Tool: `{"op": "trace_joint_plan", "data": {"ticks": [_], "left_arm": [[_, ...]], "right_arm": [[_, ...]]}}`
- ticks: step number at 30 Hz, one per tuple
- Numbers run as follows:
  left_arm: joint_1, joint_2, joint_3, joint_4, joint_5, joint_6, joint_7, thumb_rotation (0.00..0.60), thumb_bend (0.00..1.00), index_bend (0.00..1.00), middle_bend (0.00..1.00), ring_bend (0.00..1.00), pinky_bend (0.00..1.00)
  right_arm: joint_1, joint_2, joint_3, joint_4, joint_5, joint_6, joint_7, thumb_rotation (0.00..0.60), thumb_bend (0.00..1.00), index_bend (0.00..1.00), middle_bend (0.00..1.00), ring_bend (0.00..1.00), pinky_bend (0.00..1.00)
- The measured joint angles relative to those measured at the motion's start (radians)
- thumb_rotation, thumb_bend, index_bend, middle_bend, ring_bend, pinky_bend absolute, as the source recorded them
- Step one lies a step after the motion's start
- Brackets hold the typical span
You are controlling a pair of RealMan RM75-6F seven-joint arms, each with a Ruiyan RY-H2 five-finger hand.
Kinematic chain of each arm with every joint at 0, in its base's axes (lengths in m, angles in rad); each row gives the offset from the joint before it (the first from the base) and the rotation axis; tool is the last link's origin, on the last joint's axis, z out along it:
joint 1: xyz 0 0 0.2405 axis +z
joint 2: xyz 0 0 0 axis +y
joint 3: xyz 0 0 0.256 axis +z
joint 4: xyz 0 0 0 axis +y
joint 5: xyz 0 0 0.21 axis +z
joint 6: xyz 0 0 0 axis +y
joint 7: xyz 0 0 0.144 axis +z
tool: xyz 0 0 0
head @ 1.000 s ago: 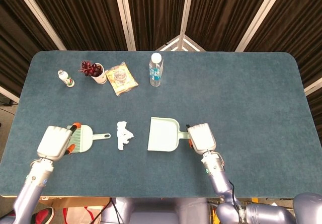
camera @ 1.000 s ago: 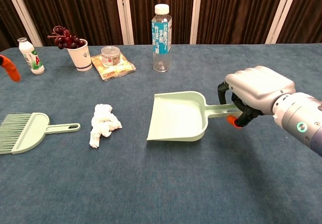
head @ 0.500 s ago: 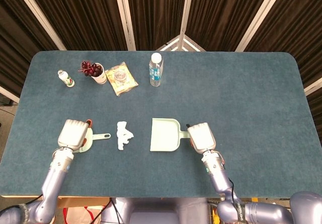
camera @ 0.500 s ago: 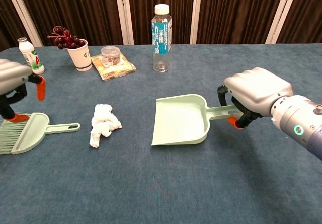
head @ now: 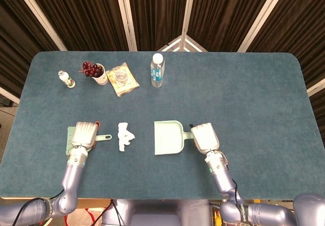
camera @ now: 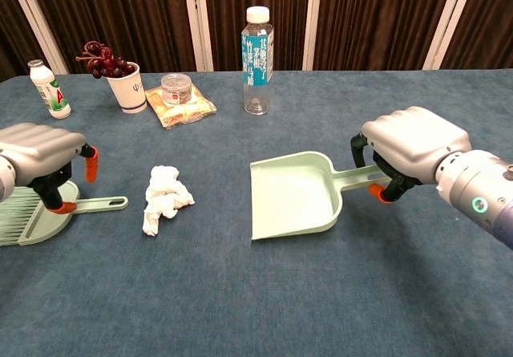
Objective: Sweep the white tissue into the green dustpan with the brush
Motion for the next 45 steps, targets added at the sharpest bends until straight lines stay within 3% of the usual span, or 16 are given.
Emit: {"op": "trace_joint_plan", "data": {"ticks": [14, 28, 31, 36, 45], "left_arm": [[-0.023, -0.035, 0.028, 0.024, -0.04, 0.019, -0.037, 0.6, 0.44, 0.45, 0.9, 0.9, 0.95], [-0.039, -0.044, 0.052, 0.055, -0.067, 0.024, -0.054, 0.6, 0.44, 0.46, 0.9, 0.9, 0.95], [-0.04, -0.045, 0.058, 0.06, -0.071, 0.023, -0.061, 0.6, 0.46, 0.52, 0.91, 0.91, 0.96], [-0.04, -0.047, 0.062, 0.061, -0.066, 0.024, -0.084, 0.6, 0.61, 0.67, 0.96, 0.96, 0.98], [-0.031, -0.047, 0.06, 0.05, 0.023, 0.041, -0.197, 0.6, 0.66, 0.75, 1.0, 1.0, 1.0]], "right_arm": [[-0.002, 0.007, -0.005, -0.001, -0.003, 0.003, 0.001, 0.6, 0.45, 0.59, 0.82, 0.8, 0.86], [-0.001, 0.012, -0.005, -0.01, -0.004, 0.007, -0.007, 0.6, 0.45, 0.59, 0.82, 0.8, 0.86], [-0.001, 0.015, -0.006, -0.015, -0.003, 0.008, -0.01, 0.6, 0.45, 0.59, 0.82, 0.8, 0.86], [-0.001, 0.009, -0.01, -0.002, 0.002, 0.002, -0.009, 0.6, 0.45, 0.59, 0.82, 0.8, 0.86], [-0.005, 0.003, -0.018, 0.0, 0.004, 0.005, -0.013, 0.6, 0.45, 0.6, 0.82, 0.8, 0.86]]}}
